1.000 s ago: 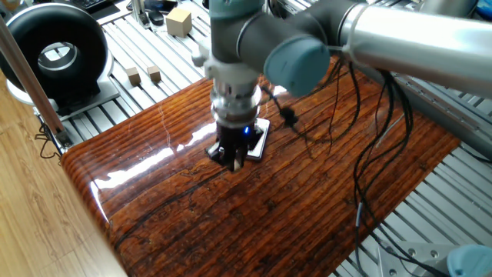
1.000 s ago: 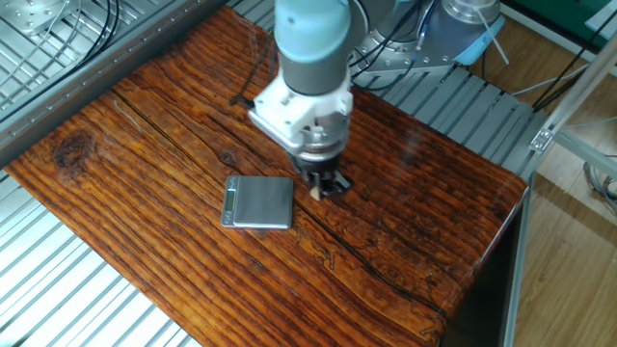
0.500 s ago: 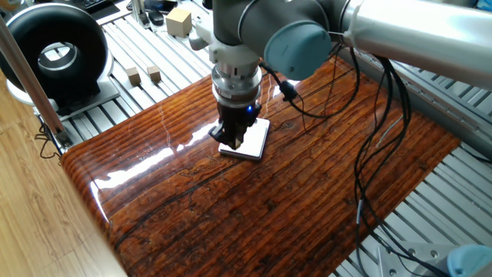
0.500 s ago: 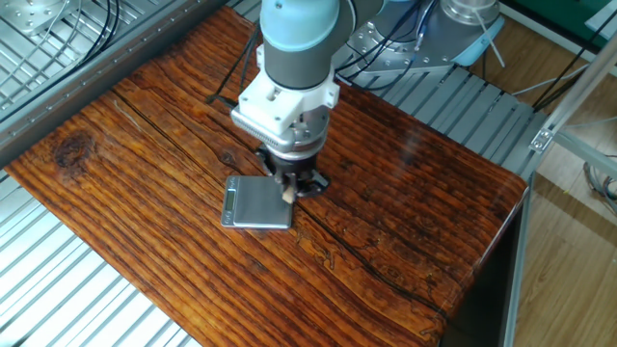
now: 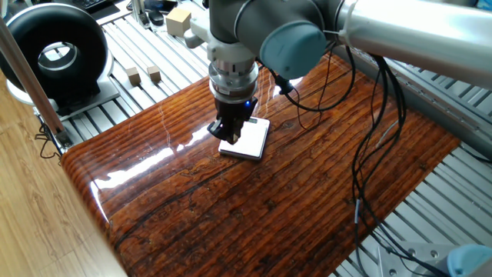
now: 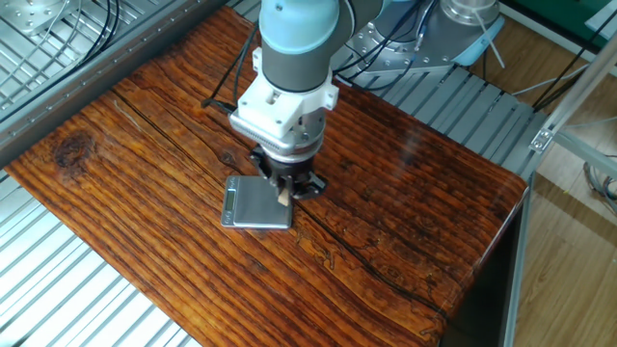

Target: Place the block on the scale

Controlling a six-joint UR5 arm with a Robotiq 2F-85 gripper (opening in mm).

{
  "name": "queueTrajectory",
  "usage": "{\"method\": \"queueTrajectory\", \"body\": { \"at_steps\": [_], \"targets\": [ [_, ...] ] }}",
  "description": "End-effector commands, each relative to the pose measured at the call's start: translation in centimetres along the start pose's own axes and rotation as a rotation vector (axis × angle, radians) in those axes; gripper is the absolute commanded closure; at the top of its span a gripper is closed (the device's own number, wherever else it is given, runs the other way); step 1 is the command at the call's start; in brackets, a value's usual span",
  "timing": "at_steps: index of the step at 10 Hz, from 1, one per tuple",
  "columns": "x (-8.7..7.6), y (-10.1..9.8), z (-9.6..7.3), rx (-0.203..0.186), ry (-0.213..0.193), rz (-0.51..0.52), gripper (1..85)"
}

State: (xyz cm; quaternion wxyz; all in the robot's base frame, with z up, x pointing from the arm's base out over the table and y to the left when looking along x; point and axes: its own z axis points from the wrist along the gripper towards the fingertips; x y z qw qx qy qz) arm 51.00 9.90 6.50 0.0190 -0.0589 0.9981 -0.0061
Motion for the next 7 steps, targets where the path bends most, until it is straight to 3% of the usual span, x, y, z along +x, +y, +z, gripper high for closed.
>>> {"method": "queueTrajectory", "body": {
  "at_steps": [1, 3, 6, 7],
  "targets": [
    [1.2, 1.5, -0.7, -0.046, 0.044, -0.017, 67.3],
    [1.1, 2.4, -0.7, -0.083, 0.036, -0.077, 67.0],
    [1.2, 2.6, -0.7, -0.092, 0.040, -0.146, 65.3],
    [0.8, 1.6, -0.1, -0.102, 0.040, -0.164, 65.3]
  ]
}}
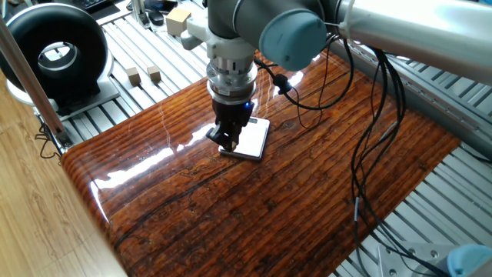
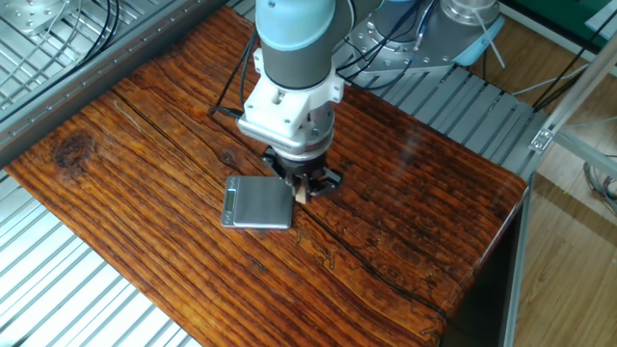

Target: Place the block on the scale

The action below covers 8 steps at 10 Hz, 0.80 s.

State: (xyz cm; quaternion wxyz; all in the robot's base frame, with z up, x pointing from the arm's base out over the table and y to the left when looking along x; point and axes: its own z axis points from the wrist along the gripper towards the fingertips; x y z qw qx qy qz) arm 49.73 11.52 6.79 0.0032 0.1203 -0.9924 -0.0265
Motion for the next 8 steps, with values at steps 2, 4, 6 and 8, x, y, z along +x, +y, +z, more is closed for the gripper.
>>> {"method": "queueTrajectory", "body": {
  "at_steps": [2, 4, 6, 8],
  "targets": [
    [-1.2, -2.8, 1.1, 0.002, -0.005, -0.088, 65.3],
    [-1.7, -3.9, 1.3, -0.004, -0.005, -0.110, 64.3],
    [-1.8, -4.6, 1.4, 0.010, -0.002, -0.111, 64.3],
    [-2.2, -5.9, 2.1, 0.031, 0.002, -0.125, 64.3]
  ]
}}
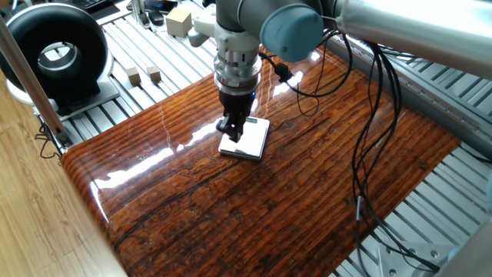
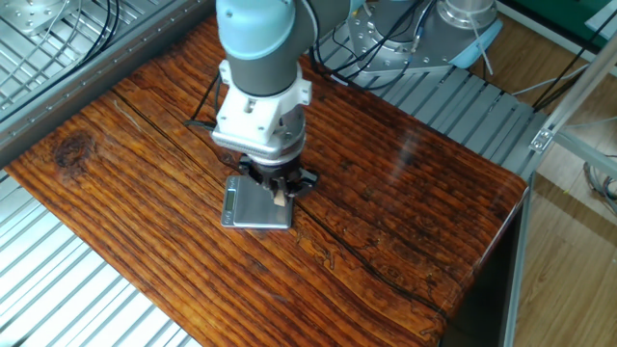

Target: Place the block on the scale

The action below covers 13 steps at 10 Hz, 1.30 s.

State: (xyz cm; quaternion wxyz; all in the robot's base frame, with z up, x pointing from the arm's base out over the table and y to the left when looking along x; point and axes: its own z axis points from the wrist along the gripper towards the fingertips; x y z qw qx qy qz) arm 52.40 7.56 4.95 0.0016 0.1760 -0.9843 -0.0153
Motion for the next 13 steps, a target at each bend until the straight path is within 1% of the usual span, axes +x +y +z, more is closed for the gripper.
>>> {"method": "queueTrajectory", "body": {
  "at_steps": [1, 3, 5, 10, 11, 13],
  "targets": [
    [-0.4, -1.6, 0.5, 0.018, 0.001, -0.014, 64.3],
    [-0.2, -2.3, 0.6, 0.032, 0.010, -0.023, 64.3],
    [-0.2, -2.9, 0.9, 0.030, 0.012, -0.039, 64.7],
    [-0.5, -2.8, 1.2, 0.024, 0.007, -0.073, 64.3],
    [-0.5, -2.6, 1.2, 0.016, 0.007, -0.082, 64.3],
    [-0.6, -2.7, 1.5, 0.016, 0.004, -0.099, 63.0]
  ]
}}
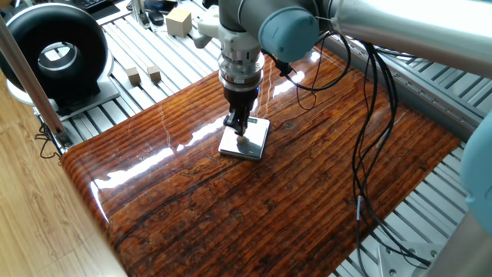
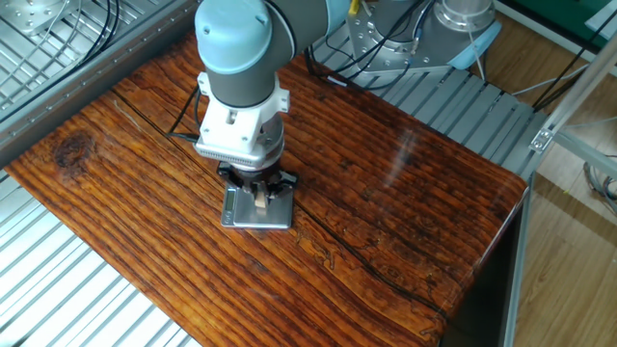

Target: Place the block on the scale

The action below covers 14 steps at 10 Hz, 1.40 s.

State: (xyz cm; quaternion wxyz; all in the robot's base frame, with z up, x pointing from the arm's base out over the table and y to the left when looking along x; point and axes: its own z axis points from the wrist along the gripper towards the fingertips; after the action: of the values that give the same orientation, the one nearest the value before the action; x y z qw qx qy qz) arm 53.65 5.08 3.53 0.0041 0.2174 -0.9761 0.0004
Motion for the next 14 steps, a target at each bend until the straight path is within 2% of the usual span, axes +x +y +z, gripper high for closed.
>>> {"method": "queueTrajectory", "body": {
  "at_steps": [1, 6, 7, 10, 14],
  "targets": [
    [-0.33, 0.11, 0.38, -0.017, -0.012, -0.021, 62.7],
    [-0.26, 0.00, 0.50, -0.017, -0.014, -0.034, 61.0],
    [-0.19, -0.34, 0.53, -0.005, -0.013, -0.046, 57.3],
    [-0.24, -0.30, 0.53, -0.007, -0.016, -0.050, 53.7],
    [0.05, 0.46, -0.12, -0.029, -0.012, -0.046, 49.3]
  ]
}}
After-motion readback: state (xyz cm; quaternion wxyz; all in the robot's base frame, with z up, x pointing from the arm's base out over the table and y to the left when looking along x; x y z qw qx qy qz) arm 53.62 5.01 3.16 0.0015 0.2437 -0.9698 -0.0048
